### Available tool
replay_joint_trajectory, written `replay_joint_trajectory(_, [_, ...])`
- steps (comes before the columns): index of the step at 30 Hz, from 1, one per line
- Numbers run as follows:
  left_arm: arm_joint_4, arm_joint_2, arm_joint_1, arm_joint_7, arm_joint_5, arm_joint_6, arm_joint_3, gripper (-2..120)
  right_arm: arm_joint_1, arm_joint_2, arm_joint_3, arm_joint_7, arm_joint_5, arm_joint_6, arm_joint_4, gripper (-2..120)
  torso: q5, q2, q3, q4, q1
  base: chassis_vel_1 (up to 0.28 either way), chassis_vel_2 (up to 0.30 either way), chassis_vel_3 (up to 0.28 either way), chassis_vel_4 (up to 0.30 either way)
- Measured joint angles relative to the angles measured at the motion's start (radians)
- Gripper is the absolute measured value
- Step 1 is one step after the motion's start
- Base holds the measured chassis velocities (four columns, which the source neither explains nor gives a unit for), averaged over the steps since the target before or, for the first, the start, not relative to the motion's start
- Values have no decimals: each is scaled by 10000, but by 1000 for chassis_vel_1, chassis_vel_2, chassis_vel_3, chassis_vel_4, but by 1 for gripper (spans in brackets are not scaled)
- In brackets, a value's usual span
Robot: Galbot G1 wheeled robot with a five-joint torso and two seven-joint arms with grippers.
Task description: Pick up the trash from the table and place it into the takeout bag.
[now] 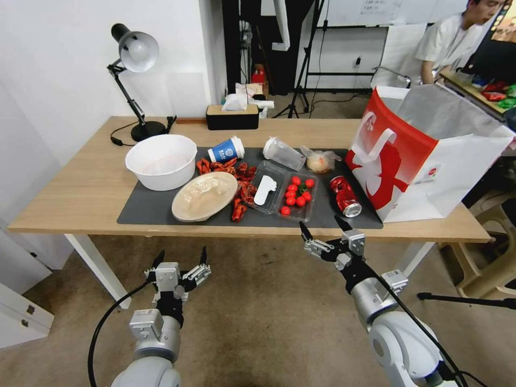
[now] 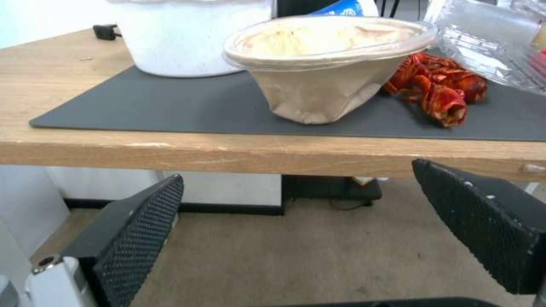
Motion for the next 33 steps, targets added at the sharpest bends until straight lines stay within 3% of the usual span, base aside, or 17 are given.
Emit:
replay_joint_trajectory(12, [24,52,-14,7,-14,-50,-41,100,488,-234,28,414,-3,169,126,100,1,1,0,-1,0,0,0,0,0])
replay_joint_trajectory(18, [10,107,-30,49,-18,-61,-142,100,1912,-1013,-30,1087,805,-163,-337,100,0,1,1,3,0,0,0,0,0])
replay_joint_trajectory(20, [-57,121,31,57,-22,-68,-239,100,3473,-1631,-398,3161,1674,-1917,-958,100,2,1,1,2,0,0,0,0,0])
replay_joint_trajectory(21, [-57,121,31,57,-22,-68,-239,100,3473,-1631,-398,3161,1674,-1917,-958,100,2,1,1,2,0,0,0,0,0])
replay_joint_trajectory(23, [-61,115,39,62,-23,-69,-302,100,4008,-1752,-578,4406,1992,-3058,-1237,100,1,0,2,3,0,0,0,0,0])
replay_joint_trajectory(29, [19,75,4,70,-23,-76,-349,100,4282,-1690,-706,5906,2753,-4082,-1522,100,1,0,1,0,0,0,0,0,0])
replay_joint_trajectory(33, [157,46,-37,71,-22,-103,-349,100,4320,-1660,-741,6125,3073,-4242,-1728,100,1,0,1,-1,1,0,0,0,0])
